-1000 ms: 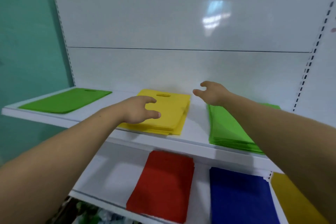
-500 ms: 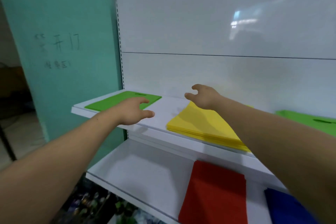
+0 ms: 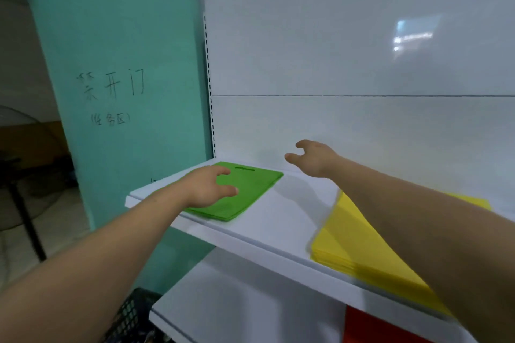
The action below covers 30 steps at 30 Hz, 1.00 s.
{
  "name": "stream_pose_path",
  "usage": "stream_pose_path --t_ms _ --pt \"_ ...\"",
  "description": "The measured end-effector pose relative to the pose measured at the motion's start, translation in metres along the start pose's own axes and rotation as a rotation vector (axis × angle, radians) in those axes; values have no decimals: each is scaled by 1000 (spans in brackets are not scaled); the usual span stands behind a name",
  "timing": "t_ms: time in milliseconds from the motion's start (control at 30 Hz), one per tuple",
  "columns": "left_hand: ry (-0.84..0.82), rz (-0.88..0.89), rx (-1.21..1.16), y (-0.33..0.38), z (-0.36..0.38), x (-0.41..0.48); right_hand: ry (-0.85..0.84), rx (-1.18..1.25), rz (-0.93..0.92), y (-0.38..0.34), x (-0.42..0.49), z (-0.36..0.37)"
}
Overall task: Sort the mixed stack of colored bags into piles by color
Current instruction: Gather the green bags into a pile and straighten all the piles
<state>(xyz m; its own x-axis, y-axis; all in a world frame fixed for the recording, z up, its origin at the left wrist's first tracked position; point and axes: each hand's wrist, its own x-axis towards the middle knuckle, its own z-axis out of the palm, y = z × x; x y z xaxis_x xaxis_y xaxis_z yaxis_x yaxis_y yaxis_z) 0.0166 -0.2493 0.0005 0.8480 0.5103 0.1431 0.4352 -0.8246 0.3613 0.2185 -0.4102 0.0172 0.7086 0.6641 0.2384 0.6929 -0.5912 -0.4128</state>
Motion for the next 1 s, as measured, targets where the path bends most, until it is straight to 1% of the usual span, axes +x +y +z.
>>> stream_pose_path --t_ms 200,333,533,667,733,833,867,933,1000 --pt "7 -30 -54 -38 -9 51 -21 -4 9 -13 56 24" --pt "-32 -21 -56 -68 -4 74 -43 -32 44 -24 76 46" --pt "-115 92 -46 -120 10 96 -39 -76 144 -50 98 87" --pt "-155 147 -29 -162 7 115 -50 -123 255 -69 104 116" --pt "-126 176 1 -180 4 124 -33 -155 334 -75 105 129" --pt "-53 201 95 -198 5 135 2 -233 504 -81 104 146" --pt "-52 200 116 -202 7 137 8 -260 550 -83 103 150" --pt "-87 191 108 -207 12 140 37 -279 611 -86 101 158" --pt "-107 186 74 -210 16 142 99 -236 645 -88 99 162"
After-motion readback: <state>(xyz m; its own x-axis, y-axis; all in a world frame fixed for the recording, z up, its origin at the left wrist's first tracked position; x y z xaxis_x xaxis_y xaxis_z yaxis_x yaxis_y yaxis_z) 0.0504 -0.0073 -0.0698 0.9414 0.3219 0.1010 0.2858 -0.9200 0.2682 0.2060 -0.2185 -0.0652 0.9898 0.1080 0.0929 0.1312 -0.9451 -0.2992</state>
